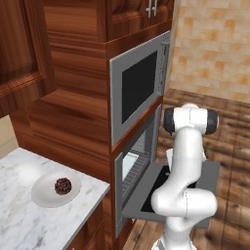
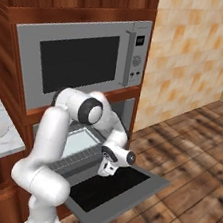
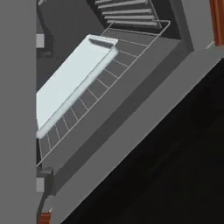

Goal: Take the baked cake out of the oven and place it on the plate for cooling. Then close the oven door.

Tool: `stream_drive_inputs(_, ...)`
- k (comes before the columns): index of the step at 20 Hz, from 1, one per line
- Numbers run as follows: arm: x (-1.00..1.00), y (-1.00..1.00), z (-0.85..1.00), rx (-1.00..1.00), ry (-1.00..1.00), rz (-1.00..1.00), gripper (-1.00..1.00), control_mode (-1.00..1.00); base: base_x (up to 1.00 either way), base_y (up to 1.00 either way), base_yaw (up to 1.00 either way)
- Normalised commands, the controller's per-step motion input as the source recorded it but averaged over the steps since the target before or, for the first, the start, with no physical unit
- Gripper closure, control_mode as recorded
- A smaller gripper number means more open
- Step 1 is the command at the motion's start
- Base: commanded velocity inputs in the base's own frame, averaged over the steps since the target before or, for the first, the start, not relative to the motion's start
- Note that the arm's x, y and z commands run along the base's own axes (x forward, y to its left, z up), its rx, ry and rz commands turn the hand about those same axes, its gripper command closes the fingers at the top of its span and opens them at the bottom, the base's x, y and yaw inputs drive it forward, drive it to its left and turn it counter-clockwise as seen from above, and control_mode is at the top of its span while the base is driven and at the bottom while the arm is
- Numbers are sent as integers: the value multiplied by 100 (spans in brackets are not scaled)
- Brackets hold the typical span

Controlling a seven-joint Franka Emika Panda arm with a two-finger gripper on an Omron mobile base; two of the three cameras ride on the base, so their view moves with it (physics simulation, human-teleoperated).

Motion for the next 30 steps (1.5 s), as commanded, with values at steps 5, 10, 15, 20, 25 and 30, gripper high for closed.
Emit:
stream_drive_inputs(5,-69,-100,99,0,-30,13,-100,-100,0,0,0)
stream_drive_inputs(10,-94,-100,61,0,-29,16,-100,-100,0,0,0)
stream_drive_inputs(15,-100,-100,15,-1,-29,19,-100,-100,0,0,0)
stream_drive_inputs(20,-100,-98,-16,-4,-37,19,-100,-100,0,0,0)
stream_drive_inputs(25,-84,-75,-48,-6,-33,17,-100,-100,0,0,0)
stream_drive_inputs(30,-37,-47,-85,2,-19,19,-100,-100,0,0,0)
